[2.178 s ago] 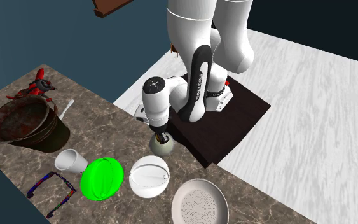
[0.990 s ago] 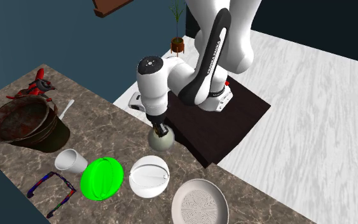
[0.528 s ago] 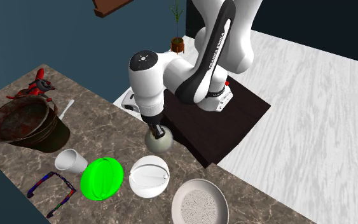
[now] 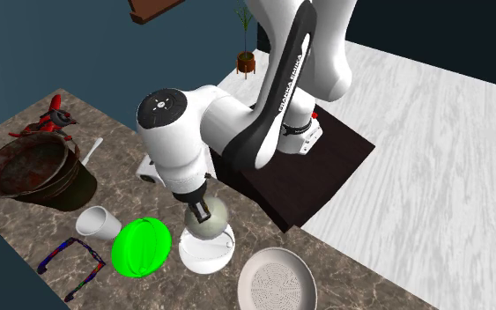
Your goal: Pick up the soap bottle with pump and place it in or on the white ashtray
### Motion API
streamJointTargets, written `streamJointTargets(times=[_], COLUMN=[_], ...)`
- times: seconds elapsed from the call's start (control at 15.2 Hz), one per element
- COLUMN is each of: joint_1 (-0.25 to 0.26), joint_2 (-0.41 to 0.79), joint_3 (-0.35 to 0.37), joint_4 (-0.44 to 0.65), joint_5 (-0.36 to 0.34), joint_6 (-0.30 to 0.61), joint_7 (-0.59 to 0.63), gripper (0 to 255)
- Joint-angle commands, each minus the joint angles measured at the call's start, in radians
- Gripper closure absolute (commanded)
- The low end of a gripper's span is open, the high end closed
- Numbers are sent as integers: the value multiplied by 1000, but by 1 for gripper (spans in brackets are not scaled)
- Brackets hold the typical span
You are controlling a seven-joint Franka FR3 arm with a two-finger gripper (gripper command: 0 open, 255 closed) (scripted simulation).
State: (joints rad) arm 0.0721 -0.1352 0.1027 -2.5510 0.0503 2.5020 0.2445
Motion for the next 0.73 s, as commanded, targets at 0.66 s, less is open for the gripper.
streamJointTargets(times=[0.66], joint_1=[7], joint_2=[167], joint_3=[16], joint_4=[94], joint_5=[-30], joint_6=[73], joint_7=[47], gripper=[255])
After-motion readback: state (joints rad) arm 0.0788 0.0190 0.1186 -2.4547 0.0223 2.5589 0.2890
